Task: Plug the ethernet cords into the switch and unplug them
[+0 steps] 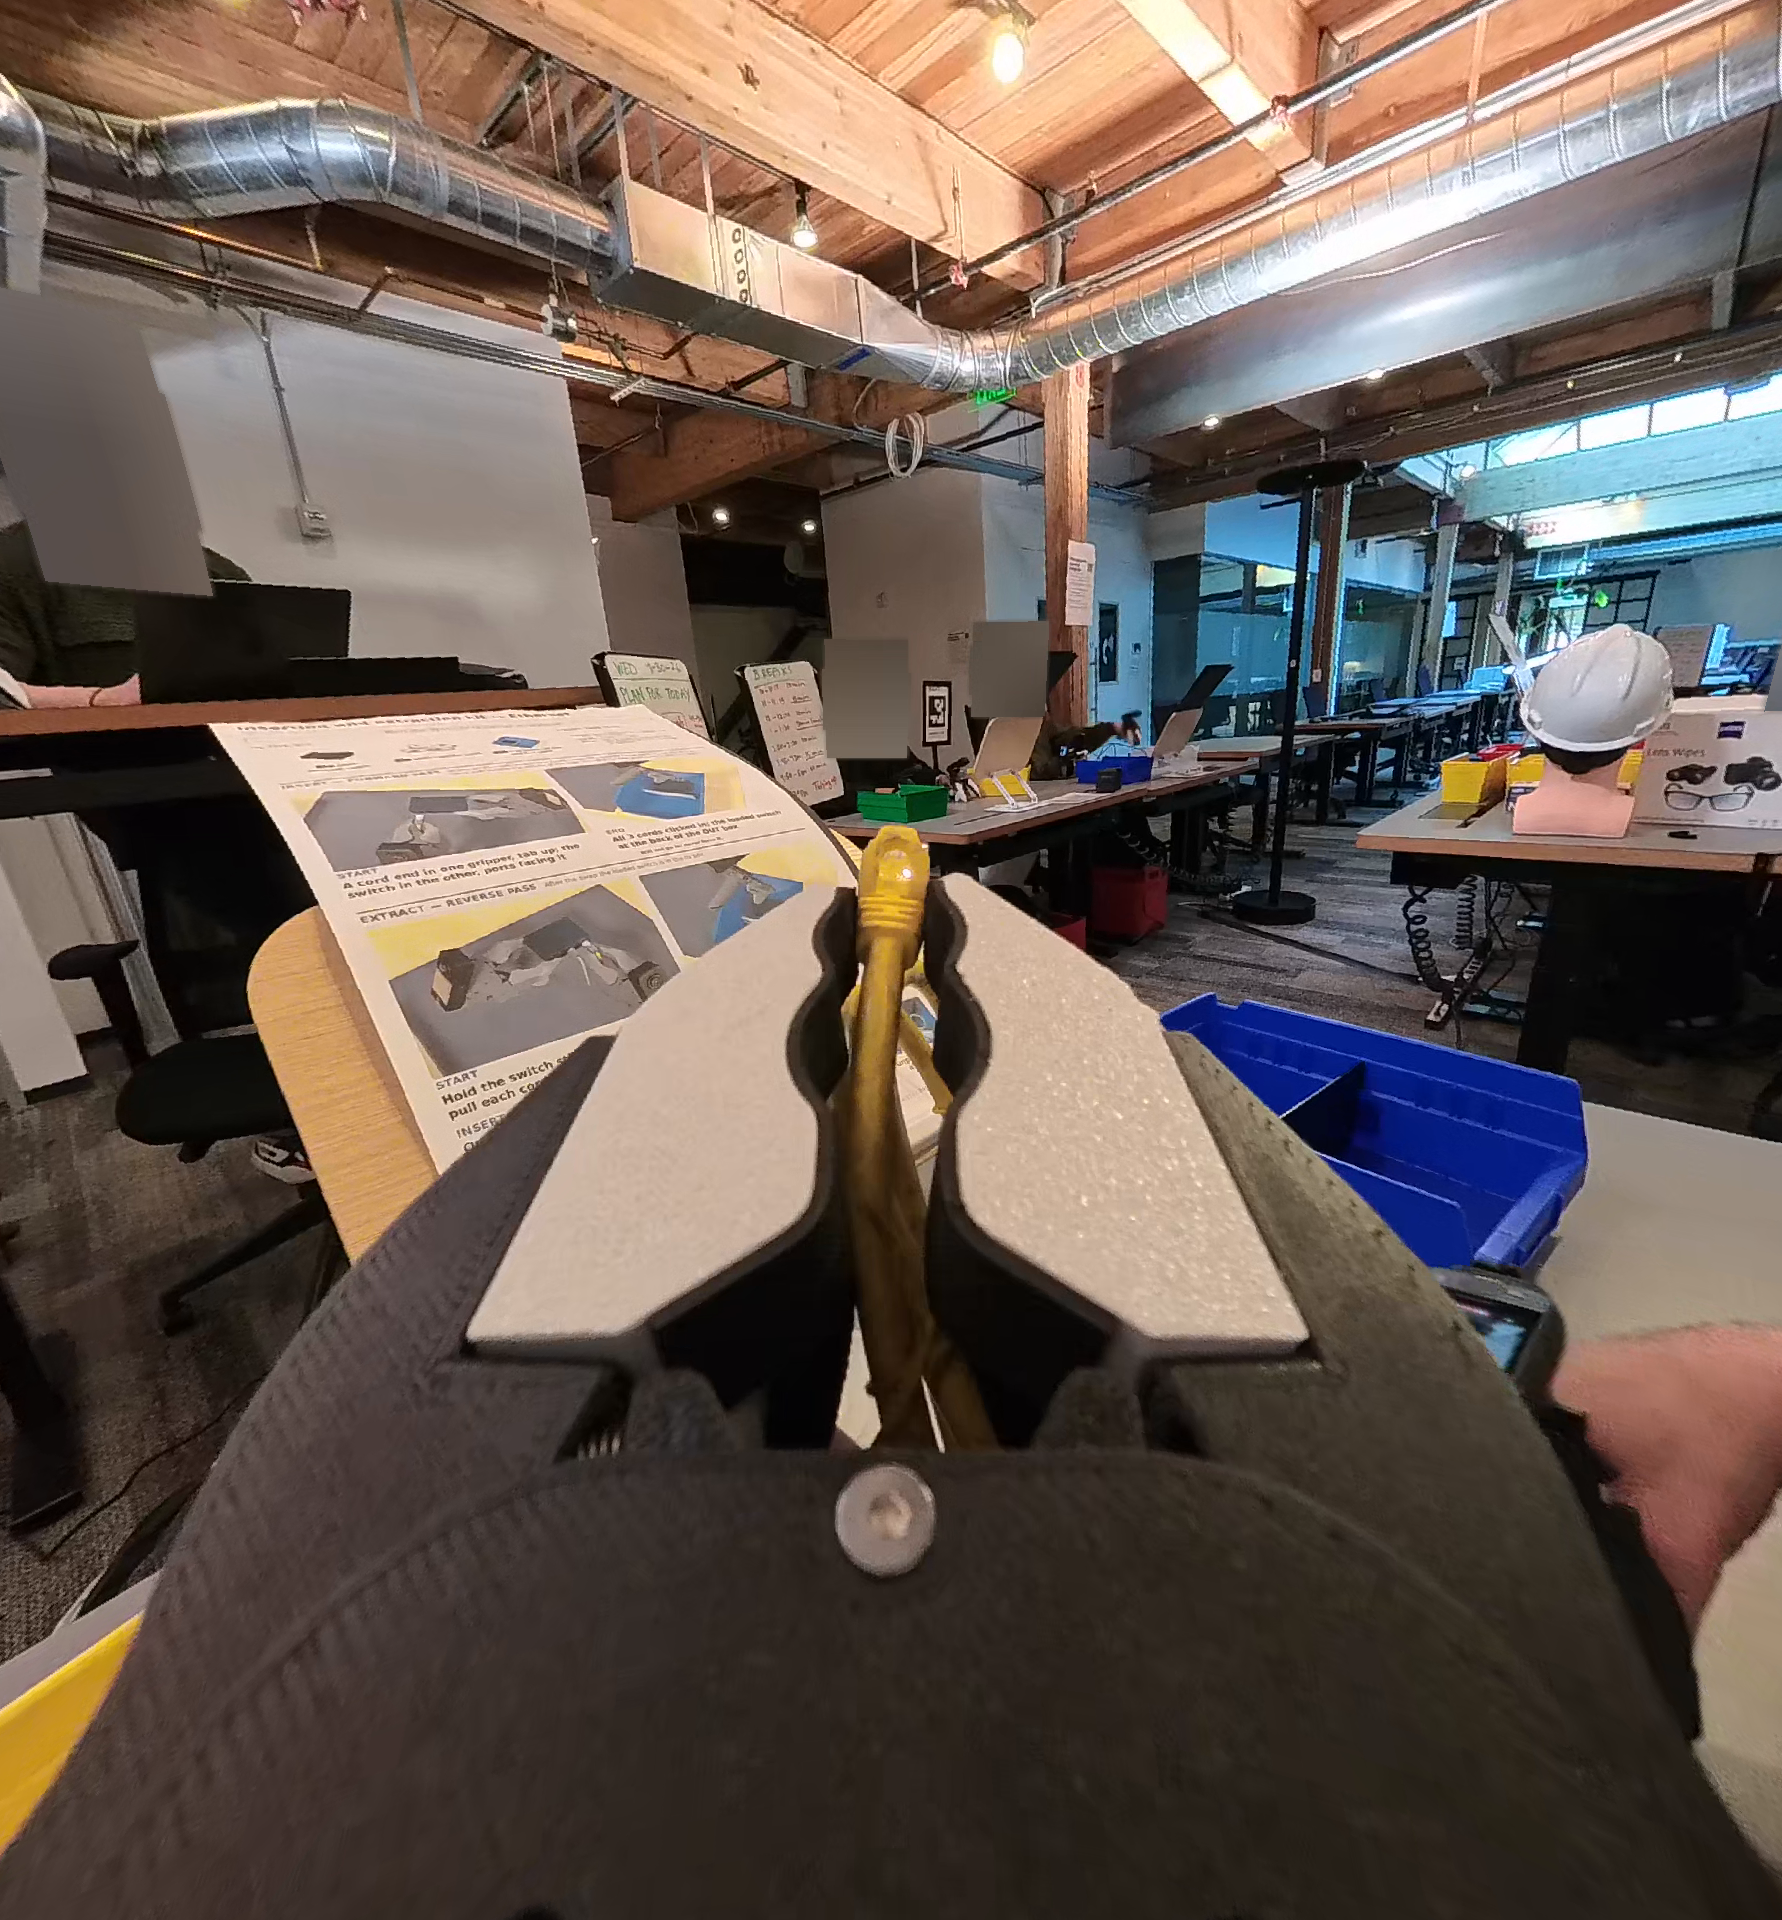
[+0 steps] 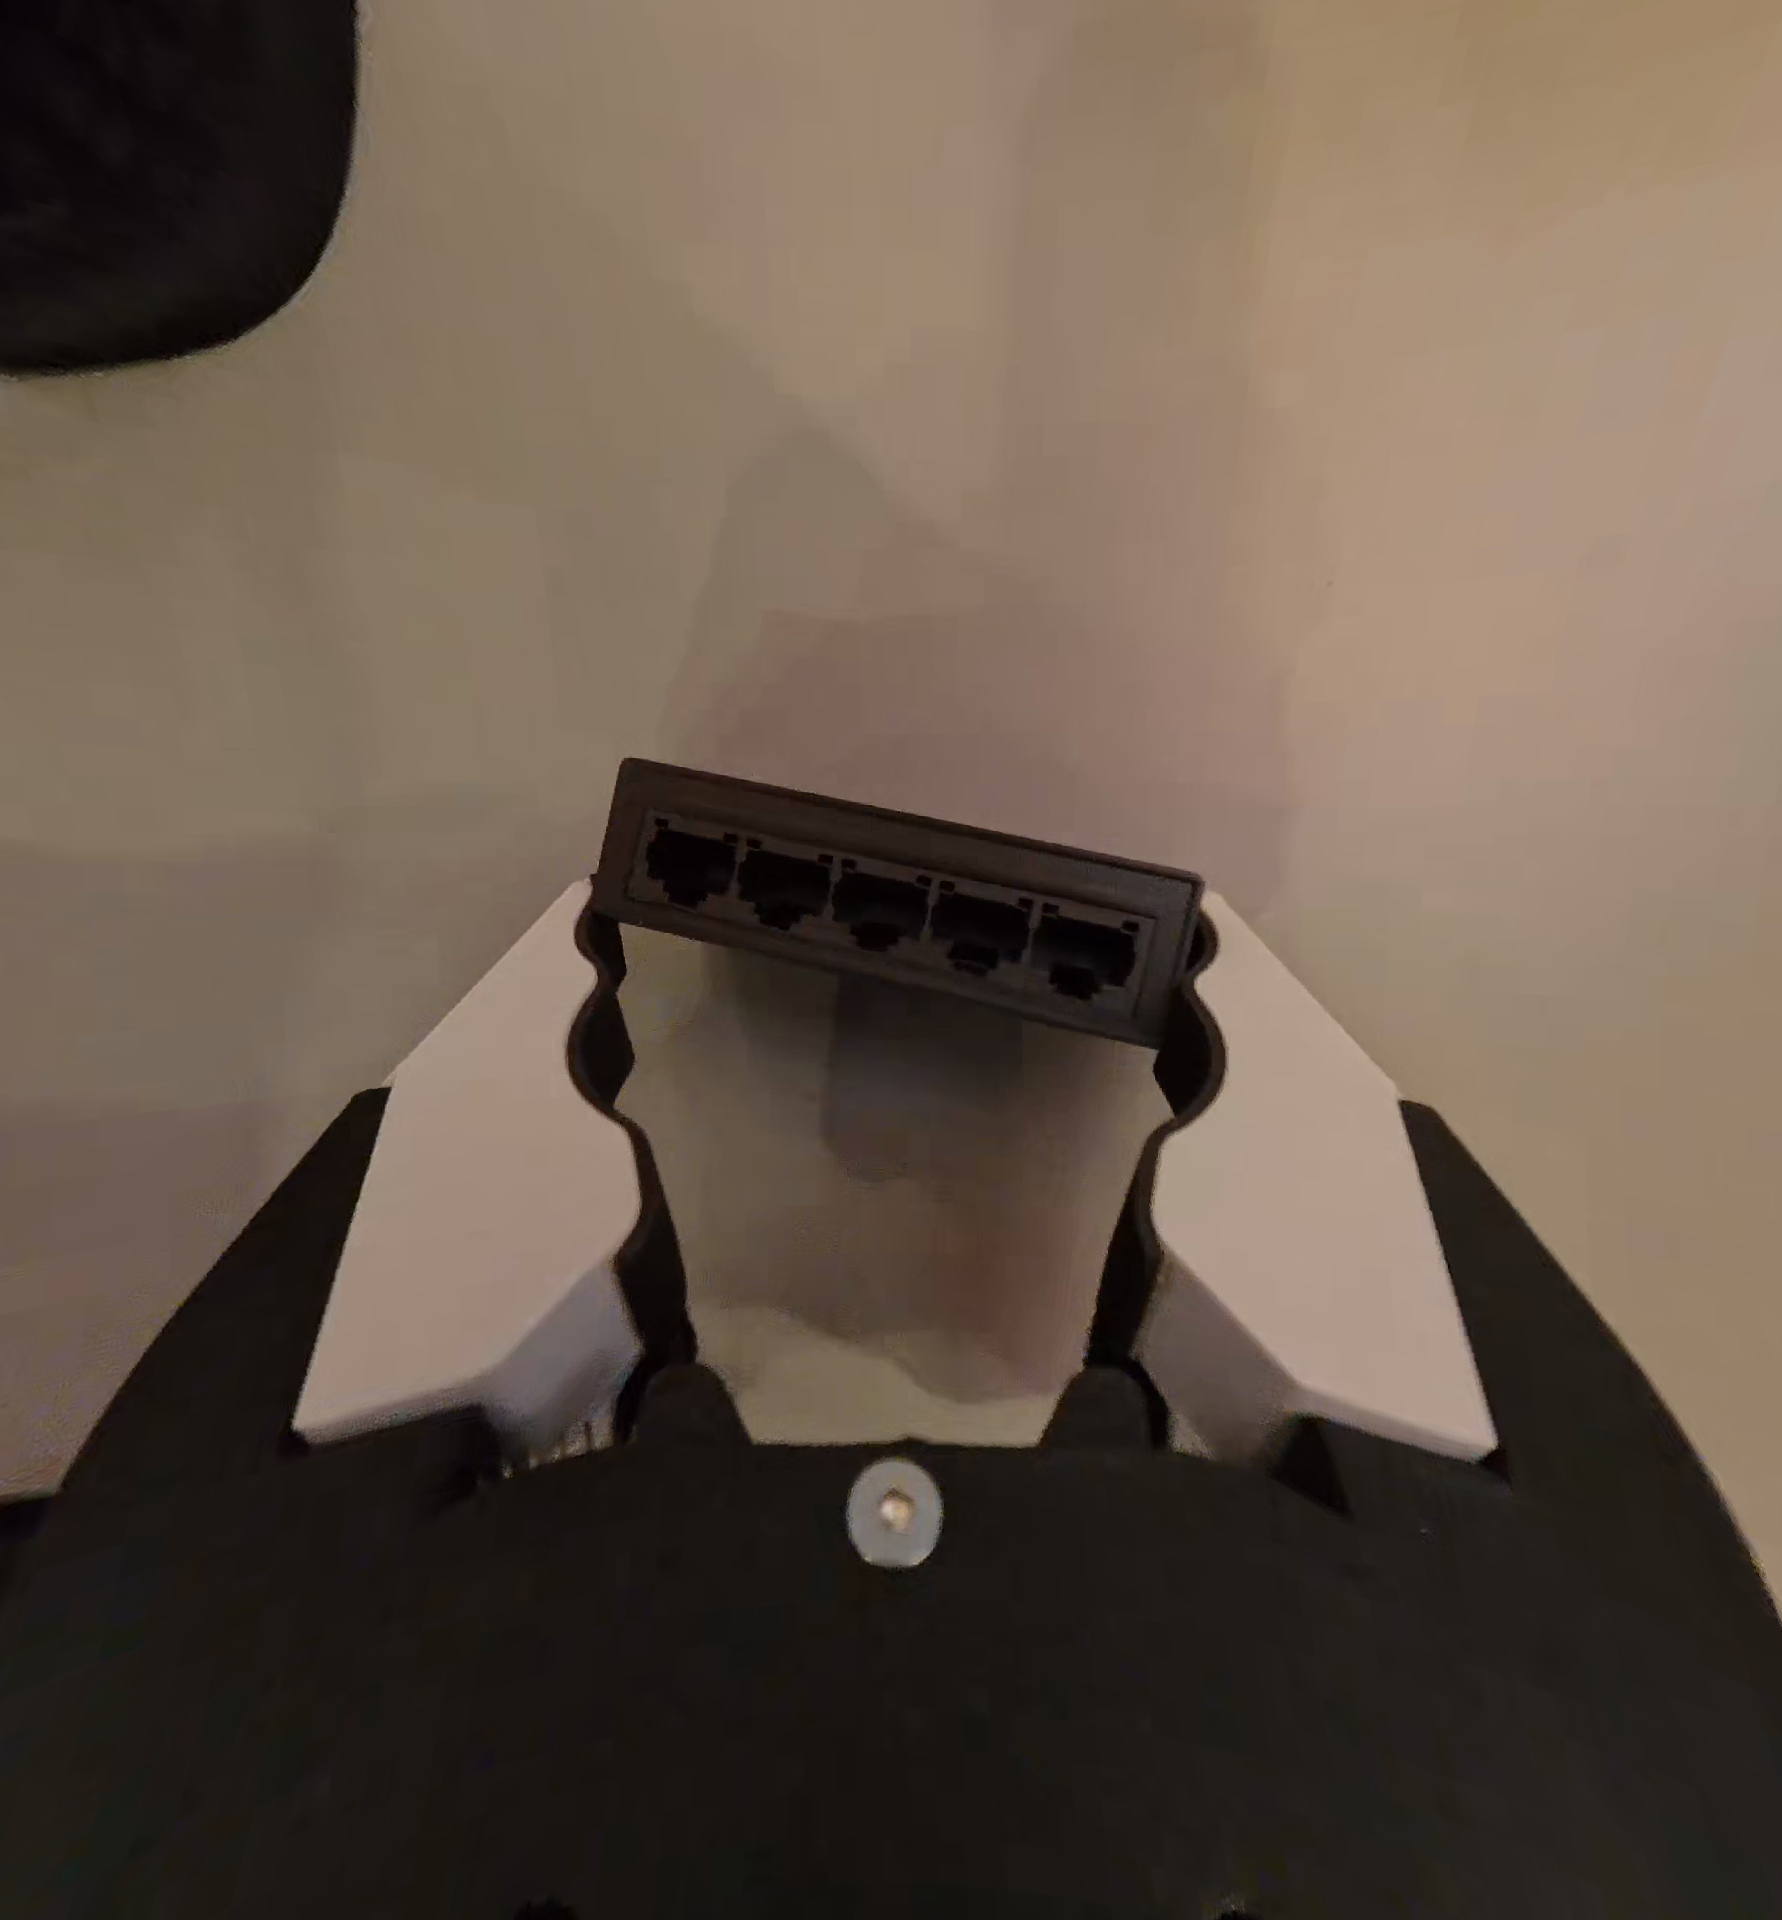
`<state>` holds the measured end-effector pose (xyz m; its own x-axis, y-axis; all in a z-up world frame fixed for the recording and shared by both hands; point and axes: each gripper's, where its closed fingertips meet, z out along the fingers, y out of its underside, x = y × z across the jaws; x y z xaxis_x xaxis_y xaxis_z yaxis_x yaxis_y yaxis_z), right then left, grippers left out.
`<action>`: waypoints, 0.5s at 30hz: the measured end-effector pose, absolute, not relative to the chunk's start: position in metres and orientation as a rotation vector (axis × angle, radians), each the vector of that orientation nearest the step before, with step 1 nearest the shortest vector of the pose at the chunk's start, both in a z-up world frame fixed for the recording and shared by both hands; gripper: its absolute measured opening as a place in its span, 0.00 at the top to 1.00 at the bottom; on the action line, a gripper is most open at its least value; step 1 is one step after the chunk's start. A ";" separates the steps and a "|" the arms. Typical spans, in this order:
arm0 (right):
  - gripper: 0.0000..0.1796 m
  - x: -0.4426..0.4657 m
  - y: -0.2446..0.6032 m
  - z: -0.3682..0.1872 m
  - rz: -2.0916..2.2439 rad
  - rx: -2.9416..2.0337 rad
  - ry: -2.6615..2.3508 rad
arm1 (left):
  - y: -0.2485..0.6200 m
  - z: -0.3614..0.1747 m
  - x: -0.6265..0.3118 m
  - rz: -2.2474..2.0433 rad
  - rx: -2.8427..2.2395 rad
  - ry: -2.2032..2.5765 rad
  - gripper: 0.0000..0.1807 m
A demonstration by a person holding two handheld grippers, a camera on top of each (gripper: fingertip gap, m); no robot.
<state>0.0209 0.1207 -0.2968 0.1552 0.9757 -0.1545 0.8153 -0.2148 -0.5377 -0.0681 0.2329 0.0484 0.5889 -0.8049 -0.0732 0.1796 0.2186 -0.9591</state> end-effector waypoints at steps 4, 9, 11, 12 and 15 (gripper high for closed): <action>0.42 0.025 0.123 -0.298 0.667 -2.082 -1.865 | 0.233 0.049 -0.070 -0.740 -1.156 0.660 0.93; 0.27 0.020 0.128 -0.290 0.662 -2.096 -1.704 | 0.236 0.047 -0.071 -0.740 -1.162 0.657 0.93; 0.24 0.017 0.132 -0.284 0.669 -2.092 -1.550 | 0.237 0.046 -0.069 -0.743 -1.165 0.659 0.93; 0.21 0.017 0.132 -0.282 0.675 -2.088 -1.484 | 0.237 0.045 -0.069 -0.745 -1.166 0.659 0.93; 0.24 0.017 0.136 -0.282 0.664 -2.077 -1.303 | 0.237 0.045 -0.068 -0.752 -1.166 0.660 0.93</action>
<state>0.0169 0.1360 -0.2823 0.3951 0.9132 -0.1001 0.6172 -0.3446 -0.7073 -0.0676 0.2369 0.0447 0.5905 -0.8040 -0.0703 0.1744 0.2122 -0.9615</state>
